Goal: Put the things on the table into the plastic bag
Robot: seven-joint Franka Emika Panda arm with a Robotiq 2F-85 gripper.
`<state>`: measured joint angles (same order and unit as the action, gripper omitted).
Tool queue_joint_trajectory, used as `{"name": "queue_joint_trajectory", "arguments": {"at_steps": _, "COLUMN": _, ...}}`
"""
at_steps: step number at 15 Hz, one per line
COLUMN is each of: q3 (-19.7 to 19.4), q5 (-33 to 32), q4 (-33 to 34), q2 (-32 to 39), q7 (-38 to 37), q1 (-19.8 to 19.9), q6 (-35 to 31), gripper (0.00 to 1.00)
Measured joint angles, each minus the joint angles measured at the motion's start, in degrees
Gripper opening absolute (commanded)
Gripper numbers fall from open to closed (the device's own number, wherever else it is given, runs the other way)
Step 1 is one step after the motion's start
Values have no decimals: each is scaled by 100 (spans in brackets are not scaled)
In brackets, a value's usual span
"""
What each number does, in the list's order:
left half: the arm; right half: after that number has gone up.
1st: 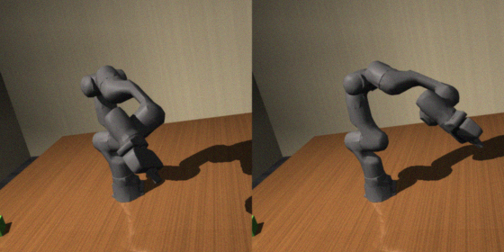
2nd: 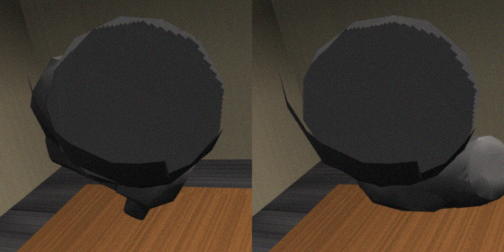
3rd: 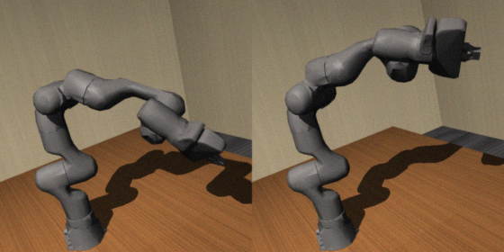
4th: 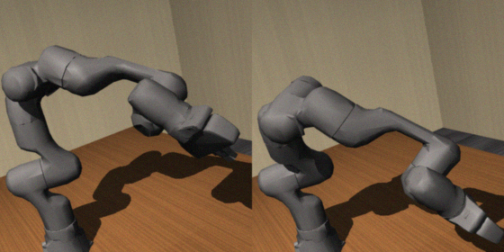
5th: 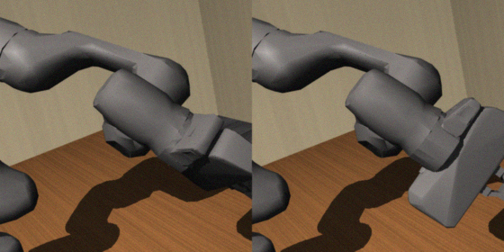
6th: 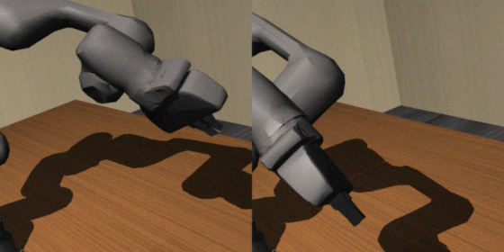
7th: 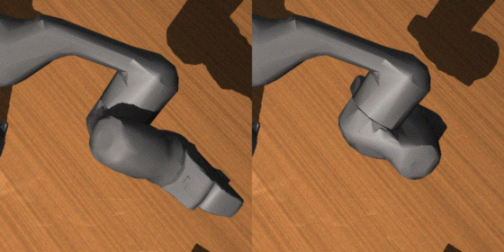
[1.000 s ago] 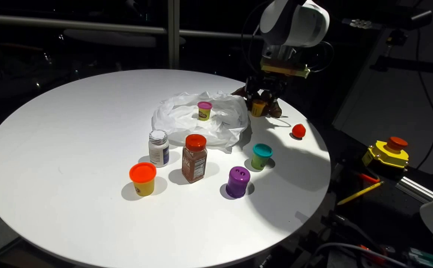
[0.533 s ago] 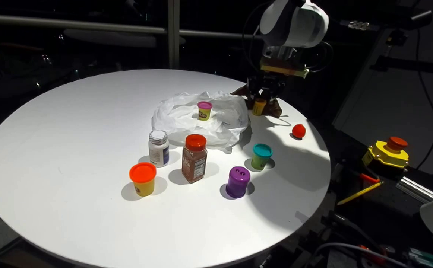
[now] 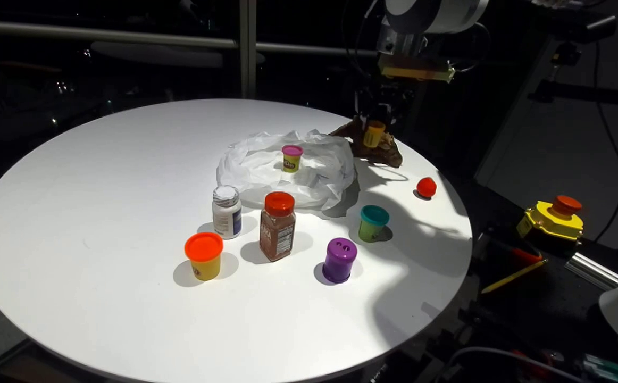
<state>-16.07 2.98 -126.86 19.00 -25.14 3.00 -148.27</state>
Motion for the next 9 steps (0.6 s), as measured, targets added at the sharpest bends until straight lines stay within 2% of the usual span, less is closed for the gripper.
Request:
{"name": "queue_joint_trajectory", "arguments": {"at_steps": 4, "q3": 323, "q5": -167, "q4": -69, "q2": -448, "q7": 6, "q1": -259, "q6": -1, "gripper": 29}}
{"name": "queue_joint_trajectory", "arguments": {"at_steps": 9, "q3": 800, "q5": -171, "q4": -122, "q2": -203, "q7": 29, "q1": -460, "q6": -592, "gripper": 29}}
